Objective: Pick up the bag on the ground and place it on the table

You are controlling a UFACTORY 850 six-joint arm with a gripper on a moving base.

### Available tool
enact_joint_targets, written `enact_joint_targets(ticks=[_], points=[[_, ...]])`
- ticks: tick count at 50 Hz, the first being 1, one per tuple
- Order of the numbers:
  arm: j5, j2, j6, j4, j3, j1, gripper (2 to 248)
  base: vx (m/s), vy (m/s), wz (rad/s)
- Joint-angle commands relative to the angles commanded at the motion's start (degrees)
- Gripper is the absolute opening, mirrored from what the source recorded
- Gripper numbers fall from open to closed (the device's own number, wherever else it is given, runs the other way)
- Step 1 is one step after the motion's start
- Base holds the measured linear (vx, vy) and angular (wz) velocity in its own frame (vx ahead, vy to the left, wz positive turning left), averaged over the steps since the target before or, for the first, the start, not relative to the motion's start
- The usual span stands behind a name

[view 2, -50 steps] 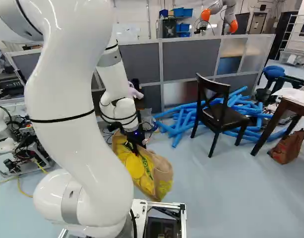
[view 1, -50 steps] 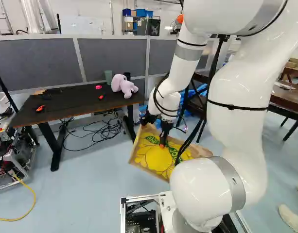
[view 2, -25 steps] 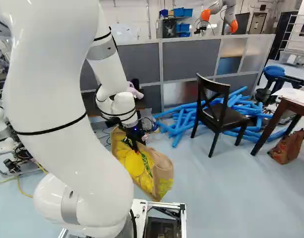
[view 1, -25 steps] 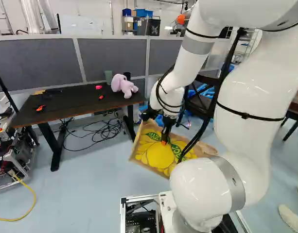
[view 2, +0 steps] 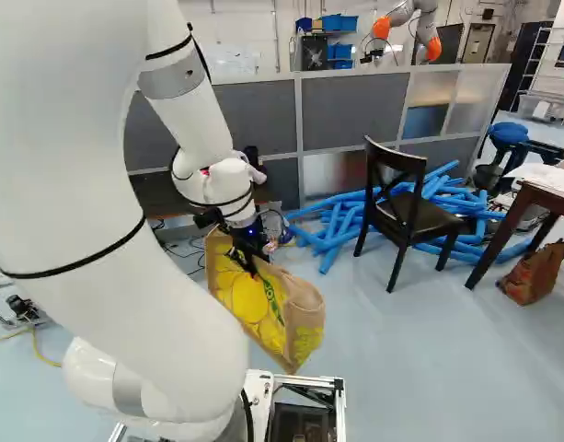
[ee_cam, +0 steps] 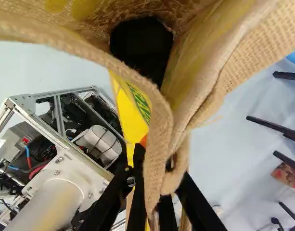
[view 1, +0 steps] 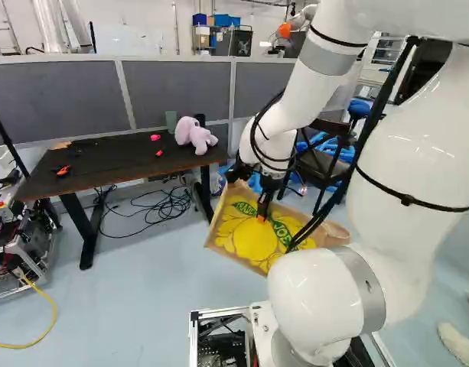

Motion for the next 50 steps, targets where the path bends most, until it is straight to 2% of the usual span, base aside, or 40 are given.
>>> enact_joint_targets(ticks=[32, 50], points=[[-7.1, 7.0, 0.0, 0.0, -0.9, -1.7, 21, 0.0, 0.0, 0.0], [-11.7, 9.7, 0.0, 0.0, -2.6, -2.5, 21, 0.0, 0.0, 0.0]])
